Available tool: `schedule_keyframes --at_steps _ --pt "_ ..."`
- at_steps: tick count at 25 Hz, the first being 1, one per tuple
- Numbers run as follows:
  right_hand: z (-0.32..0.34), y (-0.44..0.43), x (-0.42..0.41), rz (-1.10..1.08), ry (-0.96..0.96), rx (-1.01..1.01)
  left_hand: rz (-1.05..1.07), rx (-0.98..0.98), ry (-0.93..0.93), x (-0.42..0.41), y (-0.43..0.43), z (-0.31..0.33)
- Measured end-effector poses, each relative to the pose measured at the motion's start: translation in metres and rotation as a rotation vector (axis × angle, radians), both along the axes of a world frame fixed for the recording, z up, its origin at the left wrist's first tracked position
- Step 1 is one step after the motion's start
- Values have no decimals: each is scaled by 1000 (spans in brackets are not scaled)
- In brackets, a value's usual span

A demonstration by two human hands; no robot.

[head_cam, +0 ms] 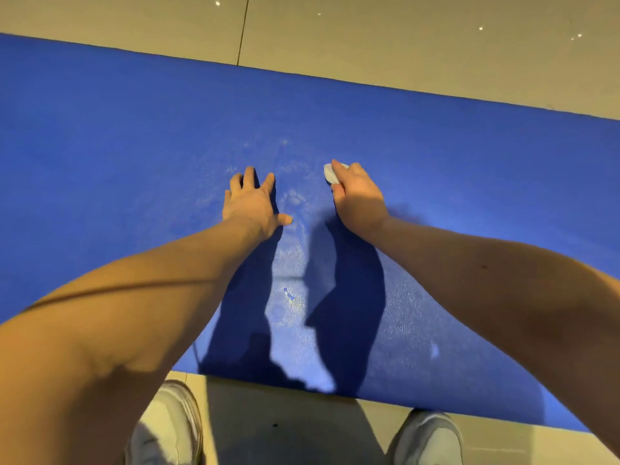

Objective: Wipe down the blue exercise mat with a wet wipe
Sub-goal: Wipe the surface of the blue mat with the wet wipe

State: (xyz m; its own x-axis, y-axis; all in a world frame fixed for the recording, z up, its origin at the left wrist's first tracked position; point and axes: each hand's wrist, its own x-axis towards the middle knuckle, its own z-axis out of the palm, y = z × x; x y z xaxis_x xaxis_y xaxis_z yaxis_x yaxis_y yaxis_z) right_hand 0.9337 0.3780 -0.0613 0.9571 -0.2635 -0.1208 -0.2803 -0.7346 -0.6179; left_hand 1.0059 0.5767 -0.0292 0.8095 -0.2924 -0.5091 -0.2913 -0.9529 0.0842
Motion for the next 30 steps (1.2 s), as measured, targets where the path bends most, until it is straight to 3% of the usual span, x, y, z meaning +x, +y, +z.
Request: schedule_keyframes --at_steps 7,11,16,30 --pt "2 37 -67 9 -17 -23 20 -43 -34 -87 72 -1" --pt "-3 59 -107 -26 70 50 32 -31 -39 -124 98 1" --pt "0 78 -162 32 149 -19 109 18 14 -163 126 7" --pt "15 136 -254 64 267 -46 28 130 48 -193 149 9"
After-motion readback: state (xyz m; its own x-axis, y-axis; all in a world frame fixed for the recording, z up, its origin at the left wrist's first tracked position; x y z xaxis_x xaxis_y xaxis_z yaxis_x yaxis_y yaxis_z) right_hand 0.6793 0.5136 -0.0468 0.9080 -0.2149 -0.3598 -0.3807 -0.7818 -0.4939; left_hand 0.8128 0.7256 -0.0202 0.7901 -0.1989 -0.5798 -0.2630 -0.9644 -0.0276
